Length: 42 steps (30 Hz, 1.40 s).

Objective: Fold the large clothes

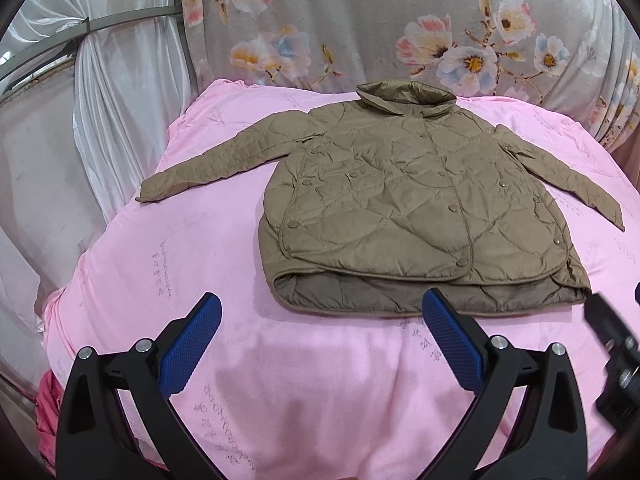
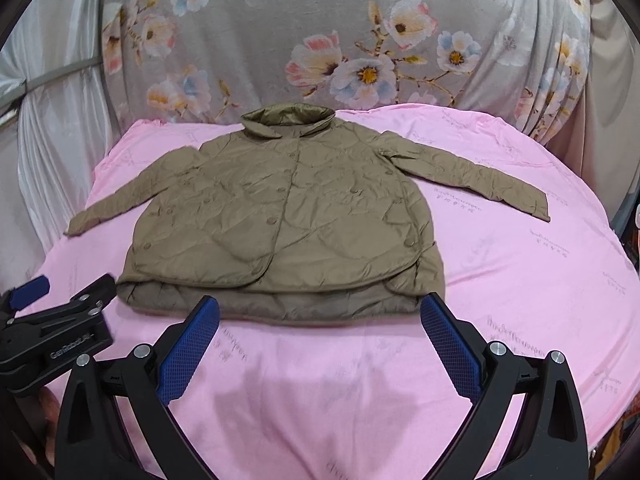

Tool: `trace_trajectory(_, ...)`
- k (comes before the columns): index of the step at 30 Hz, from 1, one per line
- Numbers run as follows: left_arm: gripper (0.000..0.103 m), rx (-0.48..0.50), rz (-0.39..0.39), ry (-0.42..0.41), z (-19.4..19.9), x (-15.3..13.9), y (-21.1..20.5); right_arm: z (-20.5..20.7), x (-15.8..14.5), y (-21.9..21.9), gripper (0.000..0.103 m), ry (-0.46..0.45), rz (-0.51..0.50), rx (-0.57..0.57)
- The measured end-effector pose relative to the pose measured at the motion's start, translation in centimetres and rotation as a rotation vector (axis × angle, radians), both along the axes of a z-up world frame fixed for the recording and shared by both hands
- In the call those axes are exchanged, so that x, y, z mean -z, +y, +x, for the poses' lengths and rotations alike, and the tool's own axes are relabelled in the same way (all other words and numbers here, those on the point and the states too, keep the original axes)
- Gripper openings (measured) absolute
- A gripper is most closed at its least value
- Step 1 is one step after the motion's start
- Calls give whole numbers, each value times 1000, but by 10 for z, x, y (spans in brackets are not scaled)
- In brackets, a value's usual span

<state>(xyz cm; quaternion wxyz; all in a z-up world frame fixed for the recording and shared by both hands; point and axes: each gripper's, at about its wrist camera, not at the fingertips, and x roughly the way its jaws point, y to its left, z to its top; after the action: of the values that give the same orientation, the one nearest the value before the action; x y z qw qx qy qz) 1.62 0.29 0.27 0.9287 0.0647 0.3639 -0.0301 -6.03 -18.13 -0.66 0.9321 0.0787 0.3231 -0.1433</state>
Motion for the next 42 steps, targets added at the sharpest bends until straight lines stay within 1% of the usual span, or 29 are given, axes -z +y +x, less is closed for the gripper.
trace_trajectory(3,98,-3,-10,-12,14,-6,2,12,-9,-36,98,-31,24,32)
trace_trajectory(6,98,-26,-18,-27,34,-13,6,29,-17,-87,98,-65,60,91)
trace_trajectory(8,98,-46,-40,-28,50,-16,11,42,-20,-132,98,-91,114,139)
trace_trajectory(10,98,-56,-84,-26,68,-19,18,57,-15,-185,98,-100,203,207)
trace_trajectory(11,98,-64,-100,-28,76,-19,20,61,-11,-203,98,-104,241,235)
trace_trajectory(13,98,-85,-123,-40,94,-19,25,69,2,-246,98,-127,329,299)
trace_trajectory(16,98,-112,-115,-47,116,-15,28,84,33,-313,98,-151,463,435)
trace_trajectory(18,98,-129,-113,-39,132,-9,30,93,50,-341,98,-147,506,493)
trace_trajectory(22,98,-166,-113,-22,158,1,35,111,78,-389,98,-131,531,598)
trace_trajectory(27,98,-198,-106,-1,190,13,39,121,105,-433,98,-124,558,706)
trace_trajectory(29,98,-206,-109,7,197,18,40,123,116,-447,95,-125,590,738)
trace_trajectory(31,98,-207,-109,20,208,24,40,125,123,-454,87,-125,605,758)
trace_trajectory(32,98,-208,-108,25,211,25,39,127,124,-456,83,-136,585,775)
trace_trajectory(33,98,-207,-104,32,216,29,38,129,124,-457,66,-136,564,785)
trace_trajectory(34,98,-205,-102,35,219,31,38,132,123,-458,39,-125,543,791)
trace_trajectory(35,98,-203,-101,39,222,32,37,137,122,-462,21,-103,524,794)
trace_trajectory(36,98,-202,-99,40,225,34,37,141,120,-466,3,-114,528,781)
trace_trajectory(37,98,-202,-97,39,227,34,36,144,115,-469,3,-137,546,769)
trace_trajectory(38,98,-203,-95,38,229,35,36,145,106,-468,3,-165,538,767)
trace_trajectory(40,98,-205,-92,35,233,35,36,156,72,-459,3,-231,478,715)
trace_trajectory(42,98,-210,-91,29,235,34,36,176,17,-434,2,-306,368,616)
